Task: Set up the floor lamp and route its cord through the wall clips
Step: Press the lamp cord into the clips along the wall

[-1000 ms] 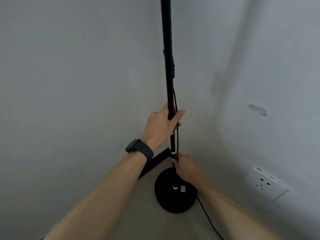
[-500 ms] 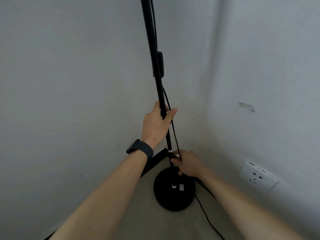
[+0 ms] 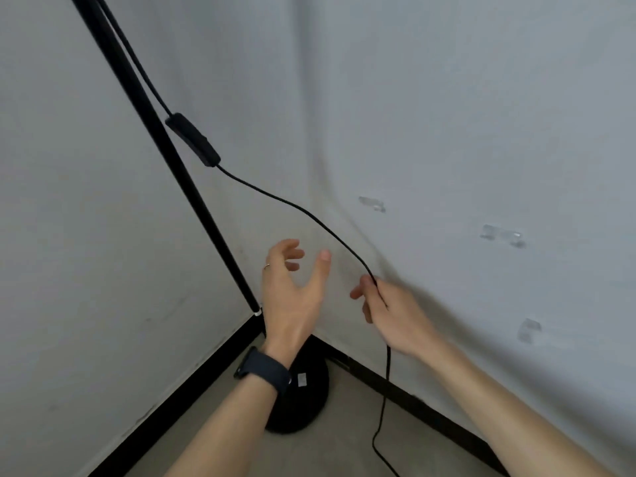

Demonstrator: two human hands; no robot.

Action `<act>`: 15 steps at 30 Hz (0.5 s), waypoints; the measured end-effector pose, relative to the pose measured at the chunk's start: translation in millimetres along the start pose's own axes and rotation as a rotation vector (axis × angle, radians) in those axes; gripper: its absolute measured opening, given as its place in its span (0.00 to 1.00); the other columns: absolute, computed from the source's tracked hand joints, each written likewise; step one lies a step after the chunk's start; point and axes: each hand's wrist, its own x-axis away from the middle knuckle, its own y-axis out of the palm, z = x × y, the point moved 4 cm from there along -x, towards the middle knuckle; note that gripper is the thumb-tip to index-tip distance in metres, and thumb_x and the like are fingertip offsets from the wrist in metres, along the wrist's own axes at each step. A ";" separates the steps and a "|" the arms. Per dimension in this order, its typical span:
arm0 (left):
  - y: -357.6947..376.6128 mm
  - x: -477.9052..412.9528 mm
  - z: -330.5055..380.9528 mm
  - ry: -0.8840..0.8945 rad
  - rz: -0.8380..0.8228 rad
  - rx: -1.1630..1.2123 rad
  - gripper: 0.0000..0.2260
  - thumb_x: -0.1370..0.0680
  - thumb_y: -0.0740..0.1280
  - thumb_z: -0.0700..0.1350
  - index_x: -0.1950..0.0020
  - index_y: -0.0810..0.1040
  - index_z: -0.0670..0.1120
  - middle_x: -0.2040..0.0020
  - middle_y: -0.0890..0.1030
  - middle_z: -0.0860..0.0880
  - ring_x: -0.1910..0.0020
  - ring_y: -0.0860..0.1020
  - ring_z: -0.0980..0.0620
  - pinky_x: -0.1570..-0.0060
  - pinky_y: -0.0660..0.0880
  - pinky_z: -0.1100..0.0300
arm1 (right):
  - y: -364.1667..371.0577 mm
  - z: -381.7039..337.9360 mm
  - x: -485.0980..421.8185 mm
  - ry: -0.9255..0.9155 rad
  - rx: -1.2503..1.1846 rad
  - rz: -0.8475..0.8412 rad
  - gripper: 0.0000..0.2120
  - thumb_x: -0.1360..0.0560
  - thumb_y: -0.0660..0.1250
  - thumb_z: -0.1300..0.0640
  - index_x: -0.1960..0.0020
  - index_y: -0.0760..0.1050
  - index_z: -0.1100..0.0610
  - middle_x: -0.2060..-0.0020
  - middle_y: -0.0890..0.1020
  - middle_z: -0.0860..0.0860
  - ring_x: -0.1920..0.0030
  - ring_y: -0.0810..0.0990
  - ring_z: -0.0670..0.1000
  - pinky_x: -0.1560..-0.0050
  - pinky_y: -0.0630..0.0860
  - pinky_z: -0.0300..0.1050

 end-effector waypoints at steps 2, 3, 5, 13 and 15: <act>14.5 -6.6 12.7 0.003 -0.107 0.026 0.22 0.23 0.67 0.62 0.33 0.73 0.54 0.45 0.80 0.59 0.46 0.77 0.60 0.46 0.75 0.60 | -16.7 6.7 1.4 0.046 0.002 0.020 0.20 0.15 0.49 0.44 0.54 0.78 0.45 0.70 0.79 0.47 0.69 0.78 0.41 0.63 0.71 0.39; 21.1 -10.7 20.3 0.010 -0.139 0.035 0.20 0.22 0.67 0.61 0.34 0.75 0.55 0.47 0.81 0.60 0.48 0.78 0.63 0.47 0.75 0.62 | -23.9 9.0 1.7 0.062 0.013 0.014 0.20 0.15 0.50 0.44 0.54 0.78 0.46 0.70 0.79 0.48 0.67 0.79 0.45 0.62 0.72 0.42; 32.5 -19.3 32.9 0.004 -0.158 0.066 0.12 0.21 0.66 0.58 0.41 0.79 0.56 0.53 0.84 0.61 0.52 0.80 0.66 0.49 0.77 0.64 | -34.7 11.0 3.1 0.078 0.039 -0.007 0.21 0.15 0.50 0.44 0.52 0.80 0.48 0.69 0.79 0.48 0.66 0.79 0.47 0.62 0.72 0.43; 50.5 -38.5 37.2 -0.090 -0.065 0.208 0.06 0.20 0.67 0.53 0.52 0.82 0.54 0.60 0.86 0.55 0.63 0.84 0.57 0.62 0.75 0.69 | -51.3 -6.3 17.1 0.030 0.079 0.055 0.18 0.18 0.58 0.42 0.52 0.77 0.55 0.65 0.81 0.48 0.61 0.80 0.53 0.57 0.75 0.49; 48.4 -40.2 32.1 -0.158 -0.002 0.266 0.07 0.20 0.68 0.54 0.52 0.82 0.53 0.59 0.87 0.54 0.67 0.84 0.57 0.65 0.73 0.69 | -59.4 -16.9 21.8 -0.003 0.070 0.151 0.12 0.18 0.61 0.45 0.49 0.77 0.53 0.64 0.80 0.44 0.56 0.81 0.52 0.54 0.77 0.49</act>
